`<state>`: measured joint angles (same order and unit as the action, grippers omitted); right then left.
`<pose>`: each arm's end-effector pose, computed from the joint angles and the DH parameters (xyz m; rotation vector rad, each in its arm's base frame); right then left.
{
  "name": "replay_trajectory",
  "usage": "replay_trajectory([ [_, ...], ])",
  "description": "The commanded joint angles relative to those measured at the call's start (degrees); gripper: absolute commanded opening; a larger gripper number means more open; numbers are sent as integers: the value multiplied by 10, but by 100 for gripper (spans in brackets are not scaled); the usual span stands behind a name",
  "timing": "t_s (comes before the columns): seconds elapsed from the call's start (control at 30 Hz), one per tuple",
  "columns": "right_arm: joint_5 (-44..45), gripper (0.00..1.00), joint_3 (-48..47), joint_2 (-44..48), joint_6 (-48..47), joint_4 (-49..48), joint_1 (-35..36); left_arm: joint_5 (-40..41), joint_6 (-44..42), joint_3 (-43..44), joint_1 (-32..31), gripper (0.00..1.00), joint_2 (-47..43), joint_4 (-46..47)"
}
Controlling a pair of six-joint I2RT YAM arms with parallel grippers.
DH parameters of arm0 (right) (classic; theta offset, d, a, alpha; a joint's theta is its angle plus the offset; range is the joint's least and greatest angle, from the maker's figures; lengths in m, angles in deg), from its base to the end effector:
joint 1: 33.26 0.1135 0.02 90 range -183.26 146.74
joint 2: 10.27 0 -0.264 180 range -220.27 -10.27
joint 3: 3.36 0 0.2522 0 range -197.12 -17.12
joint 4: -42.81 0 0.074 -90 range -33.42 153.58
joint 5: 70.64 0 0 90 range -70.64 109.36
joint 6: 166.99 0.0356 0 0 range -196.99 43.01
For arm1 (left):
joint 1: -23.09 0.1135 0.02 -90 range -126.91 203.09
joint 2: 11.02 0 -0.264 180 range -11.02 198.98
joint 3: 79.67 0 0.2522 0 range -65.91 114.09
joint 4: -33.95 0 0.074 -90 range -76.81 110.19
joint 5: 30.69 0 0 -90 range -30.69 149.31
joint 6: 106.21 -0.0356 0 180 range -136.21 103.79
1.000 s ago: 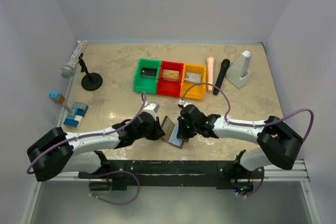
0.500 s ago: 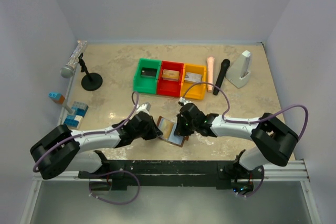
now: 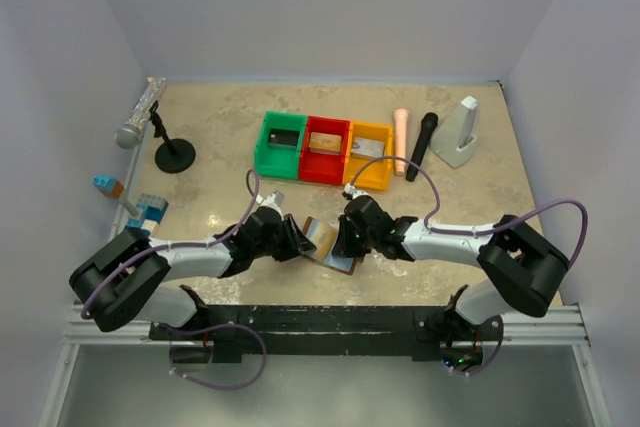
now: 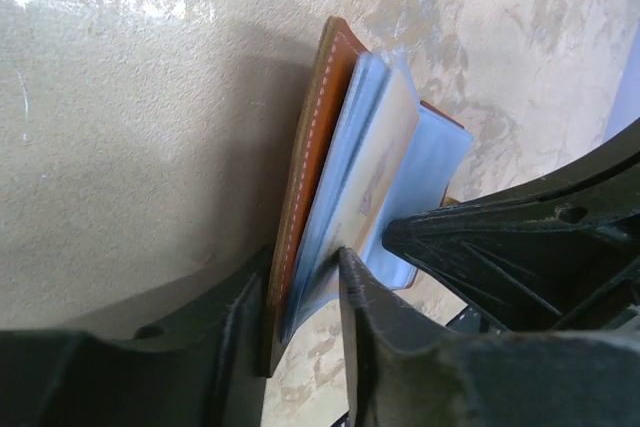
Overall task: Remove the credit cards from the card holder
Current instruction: Remove the credit card from the card holder.
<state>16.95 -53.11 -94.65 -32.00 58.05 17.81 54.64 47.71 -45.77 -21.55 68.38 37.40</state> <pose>0.1699 0.2128 0.1491 -0.1581 2.5999 0.7440 0.1613 -0.1633 0.1198 -0.3803 2.5146 -0.9786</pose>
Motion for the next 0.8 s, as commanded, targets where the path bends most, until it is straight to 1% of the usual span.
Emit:
replay_trajectory([
  [0.0,22,0,14,-21,-20,79,3,91,-51,-36,10,41,-5,-171],
  [0.1,22,0,7,-23,-25,90,3,102,-60,-28,10,45,-39,-214],
  [0.33,32,0,-11,-31,-37,109,3,112,-77,-19,10,47,-97,-267],
  [0.5,36,0,-24,-32,-46,125,3,127,-88,-14,10,47,-165,-321],
  [0.57,39,0,-31,-32,-54,131,3,129,-94,-4,10,44,-210,-345],
  [0.67,39,0,-40,-37,-70,137,3,117,-110,5,10,41,-268,-330],
  [0.77,39,0,-49,-43,-94,143,3,77,-138,7,10,39,-300,-259],
])
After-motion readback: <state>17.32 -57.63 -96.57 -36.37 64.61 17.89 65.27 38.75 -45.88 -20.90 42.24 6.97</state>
